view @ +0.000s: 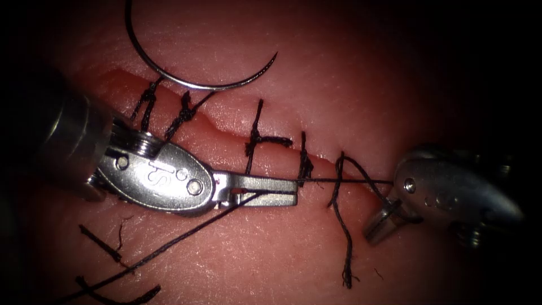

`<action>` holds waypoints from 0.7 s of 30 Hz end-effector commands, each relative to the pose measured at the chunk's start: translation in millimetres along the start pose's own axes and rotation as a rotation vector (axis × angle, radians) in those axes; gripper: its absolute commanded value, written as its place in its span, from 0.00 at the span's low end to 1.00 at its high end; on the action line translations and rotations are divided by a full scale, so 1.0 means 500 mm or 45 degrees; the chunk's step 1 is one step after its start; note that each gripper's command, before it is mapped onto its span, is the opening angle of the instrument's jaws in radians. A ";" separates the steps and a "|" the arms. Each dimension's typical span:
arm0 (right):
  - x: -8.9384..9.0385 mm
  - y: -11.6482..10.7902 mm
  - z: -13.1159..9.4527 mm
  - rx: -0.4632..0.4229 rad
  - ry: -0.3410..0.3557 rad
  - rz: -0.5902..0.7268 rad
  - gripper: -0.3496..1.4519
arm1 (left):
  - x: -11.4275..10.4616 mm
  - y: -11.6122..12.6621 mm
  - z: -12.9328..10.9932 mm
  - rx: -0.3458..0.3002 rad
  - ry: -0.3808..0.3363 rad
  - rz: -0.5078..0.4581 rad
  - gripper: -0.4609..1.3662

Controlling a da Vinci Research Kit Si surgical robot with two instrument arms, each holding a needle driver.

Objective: Wound Closure
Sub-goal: Grab the short tail with the right gripper

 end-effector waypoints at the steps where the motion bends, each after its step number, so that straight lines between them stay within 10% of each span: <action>1: 0.0001 0.0000 -0.0004 -0.002 0.001 0.002 0.00 | 0.0000 0.0000 0.0000 -0.003 0.000 -0.001 0.06; 15: 0.0016 -0.0007 -0.0030 -0.012 0.083 -0.115 0.04 | 0.0001 -0.0003 0.0001 -0.004 0.001 -0.001 0.06; 21: 0.0033 -0.0009 -0.0068 -0.073 0.163 -0.133 0.21 | 0.0000 -0.0005 0.0001 -0.006 0.001 0.000 0.06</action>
